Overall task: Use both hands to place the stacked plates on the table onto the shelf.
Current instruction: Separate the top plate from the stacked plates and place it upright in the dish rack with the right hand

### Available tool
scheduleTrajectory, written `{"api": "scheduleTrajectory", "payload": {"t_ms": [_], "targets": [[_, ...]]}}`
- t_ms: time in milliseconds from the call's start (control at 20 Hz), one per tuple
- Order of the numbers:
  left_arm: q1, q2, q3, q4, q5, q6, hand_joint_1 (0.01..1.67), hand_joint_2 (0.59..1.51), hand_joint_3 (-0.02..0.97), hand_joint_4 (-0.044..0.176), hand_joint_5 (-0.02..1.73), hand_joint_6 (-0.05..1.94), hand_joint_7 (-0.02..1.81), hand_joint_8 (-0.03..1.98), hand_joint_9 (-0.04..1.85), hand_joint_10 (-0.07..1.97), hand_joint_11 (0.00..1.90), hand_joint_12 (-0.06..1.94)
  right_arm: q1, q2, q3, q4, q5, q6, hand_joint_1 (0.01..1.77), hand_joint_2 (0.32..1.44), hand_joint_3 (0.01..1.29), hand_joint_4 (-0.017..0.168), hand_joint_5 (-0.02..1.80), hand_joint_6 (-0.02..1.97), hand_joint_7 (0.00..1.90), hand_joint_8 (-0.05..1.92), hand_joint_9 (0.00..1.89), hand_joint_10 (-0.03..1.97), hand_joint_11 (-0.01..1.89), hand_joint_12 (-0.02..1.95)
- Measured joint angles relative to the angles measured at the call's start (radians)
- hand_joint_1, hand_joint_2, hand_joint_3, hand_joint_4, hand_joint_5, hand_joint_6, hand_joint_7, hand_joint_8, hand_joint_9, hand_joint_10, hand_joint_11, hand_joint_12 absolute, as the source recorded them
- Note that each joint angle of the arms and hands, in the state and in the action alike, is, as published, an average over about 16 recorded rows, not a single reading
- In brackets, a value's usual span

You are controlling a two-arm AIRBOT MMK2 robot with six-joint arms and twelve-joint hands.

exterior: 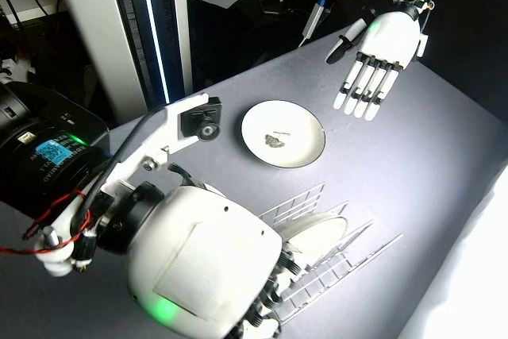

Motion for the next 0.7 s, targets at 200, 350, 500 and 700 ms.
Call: {"api": "scheduleTrajectory", "payload": {"t_ms": [200,350,500,700], "targets": [[0.012,-0.007,0.009,-0.003,-0.053,-0.025,0.02,1.189,0.006,0.0,0.12,0.02,0.13,0.01,0.12,0.01,0.02,0.28,-0.028,0.003,-0.004,-0.001,0.018,0.0,1.35,1.05,0.01,-0.011,0.89,0.94,1.02,0.88,0.92,1.07,0.62,1.42],[0.024,-0.013,0.012,-0.004,-0.092,-0.04,0.02,1.191,0.006,0.0,0.12,0.02,0.13,0.01,0.12,0.01,0.02,0.28,-0.038,0.004,-0.003,-0.002,0.026,0.0,1.3,1.08,0.01,-0.01,0.85,0.91,0.99,0.75,0.9,0.96,0.58,1.39],[0.039,-0.019,0.012,-0.005,-0.125,-0.048,0.02,1.194,0.006,0.0,0.12,0.02,0.13,0.01,0.12,0.01,0.02,0.28,-0.04,0.004,0.0,-0.006,0.031,0.0,1.25,1.1,0.01,-0.009,0.8,0.75,0.94,0.59,0.86,0.8,0.5,1.37],[0.063,-0.026,0.004,-0.005,-0.153,-0.05,0.02,1.195,0.006,-0.001,0.12,0.02,0.13,0.01,0.12,0.01,0.02,0.28,-0.027,0.004,0.001,-0.019,0.04,0.0,1.18,1.12,0.01,-0.006,0.73,0.53,0.86,0.37,0.78,0.57,0.37,1.37]]}}
